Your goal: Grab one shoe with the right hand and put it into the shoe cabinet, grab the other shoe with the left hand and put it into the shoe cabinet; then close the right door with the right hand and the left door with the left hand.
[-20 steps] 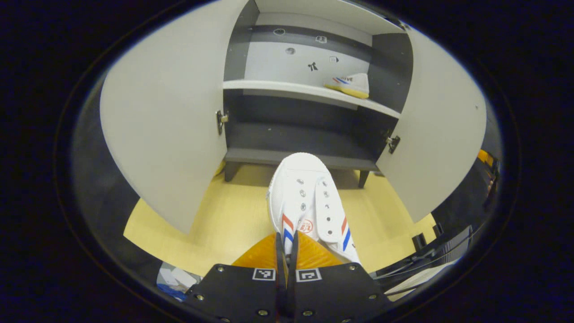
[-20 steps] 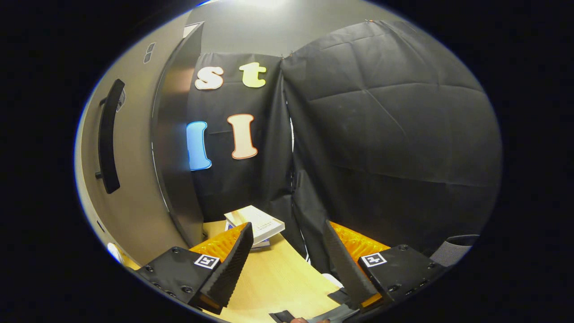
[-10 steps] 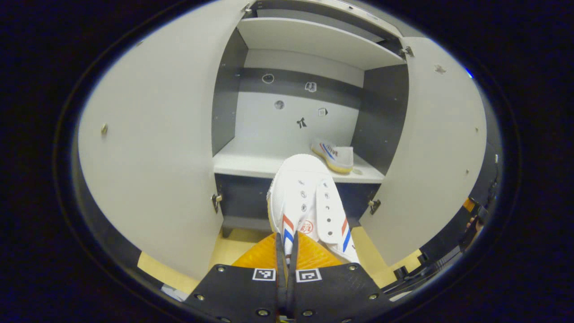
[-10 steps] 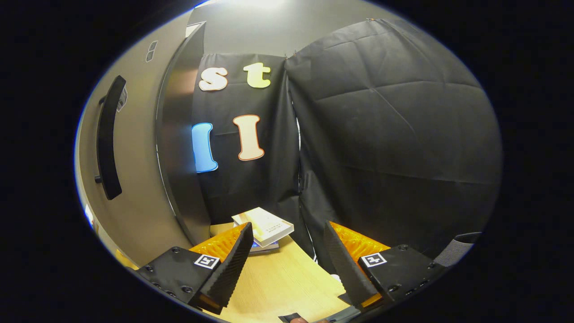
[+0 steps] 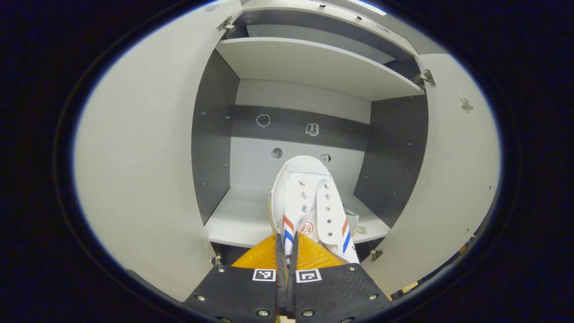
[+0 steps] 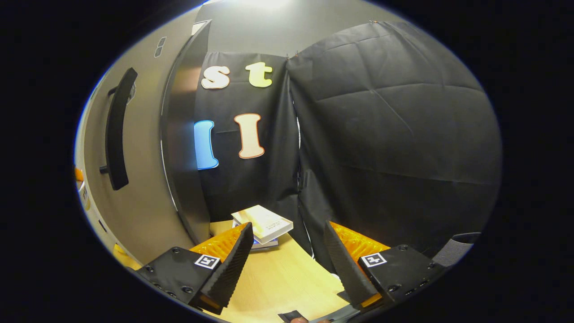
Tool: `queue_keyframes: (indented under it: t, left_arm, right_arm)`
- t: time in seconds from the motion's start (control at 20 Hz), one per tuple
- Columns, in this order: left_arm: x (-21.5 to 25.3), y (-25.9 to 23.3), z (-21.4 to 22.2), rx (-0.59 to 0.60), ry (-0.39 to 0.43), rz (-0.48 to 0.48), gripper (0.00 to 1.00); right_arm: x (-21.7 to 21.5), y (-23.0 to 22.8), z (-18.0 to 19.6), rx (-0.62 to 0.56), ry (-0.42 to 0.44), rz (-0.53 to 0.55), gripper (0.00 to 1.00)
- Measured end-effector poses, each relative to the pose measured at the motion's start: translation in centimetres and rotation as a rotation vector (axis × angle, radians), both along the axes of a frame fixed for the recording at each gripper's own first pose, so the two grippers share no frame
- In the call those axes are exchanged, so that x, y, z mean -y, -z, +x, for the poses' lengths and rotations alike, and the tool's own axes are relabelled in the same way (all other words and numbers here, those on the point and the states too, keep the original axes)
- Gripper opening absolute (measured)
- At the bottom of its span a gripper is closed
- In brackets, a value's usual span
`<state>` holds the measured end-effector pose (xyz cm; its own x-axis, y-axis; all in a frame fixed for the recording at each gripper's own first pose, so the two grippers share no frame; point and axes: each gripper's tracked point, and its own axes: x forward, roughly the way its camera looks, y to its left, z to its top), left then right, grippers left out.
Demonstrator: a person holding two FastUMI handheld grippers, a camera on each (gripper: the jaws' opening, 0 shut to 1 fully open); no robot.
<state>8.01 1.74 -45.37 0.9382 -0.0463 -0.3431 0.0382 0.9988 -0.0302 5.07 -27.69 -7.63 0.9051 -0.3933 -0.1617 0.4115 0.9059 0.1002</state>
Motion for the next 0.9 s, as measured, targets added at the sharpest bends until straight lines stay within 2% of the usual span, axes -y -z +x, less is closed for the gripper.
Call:
queue_keyframes:
  t: [0.05,0.1,0.15,0.2,0.3,0.35,0.4,0.45,0.5,0.55,0.7,0.75,0.8,0.9]
  left_arm:
    - [0.0,0.0,0.1,0.009,-0.007,-0.007,0.01]
    - [0.1,0.1,0.1,0.017,-0.011,-0.011,0.01]
    - [0.0,0.2,0.1,0.025,-0.017,-0.013,0.01]
    - [0.1,0.1,0.2,0.03,-0.021,-0.011,0.01]
    - [0.1,0.0,0.2,0.035,-0.024,-0.01,0.01]
    - [0.1,0.0,0.2,0.037,-0.024,-0.009,0.01]
    - [0.1,0.0,0.2,0.038,-0.021,-0.008,0.0]
    - [0.0,0.0,0.2,0.04,-0.017,-0.006,0.01]
    - [0.0,0.0,0.2,0.037,-0.014,-0.005,0.0]
    - [0.1,-0.1,0.2,0.034,-0.011,-0.003,0.0]
    - [0.2,0.0,0.1,0.012,-0.003,-0.004,0.0]
    - [0.3,0.2,0.1,-0.002,0.002,-0.011,0.0]
    - [0.4,0.5,0.1,-0.016,0.012,-0.018,0.0]
    - [0.5,1.1,0.3,-0.045,0.027,-0.026,0.01]
  right_arm:
    - [-0.1,0.2,0.0,-0.003,-0.003,-0.004,0.98]
    - [-0.1,0.3,0.0,-0.008,-0.009,-0.008,0.93]
    - [-0.1,0.5,0.1,-0.015,-0.011,-0.011,0.93]
    - [0.1,0.5,0.1,-0.019,-0.012,-0.011,0.98]
    - [0.5,0.7,0.5,-0.022,-0.007,0.002,0.98]
    - [0.7,0.8,0.5,-0.023,-0.004,0.01,0.93]
    - [0.9,0.7,0.7,-0.022,0.0,0.014,0.93]
    - [1.1,0.7,0.8,-0.021,0.003,0.014,0.98]
    - [1.3,0.7,0.9,-0.024,0.008,0.011,0.93]
    - [1.5,0.8,1.0,-0.027,0.009,0.009,0.98]
    - [1.8,1.2,1.1,-0.041,0.011,0.014,0.98]
    - [1.9,1.3,1.0,-0.043,0.015,0.016,0.93]
    - [2.0,1.4,1.0,-0.044,0.019,0.017,0.98]
    - [2.1,1.6,1.0,-0.047,0.026,0.02,0.98]
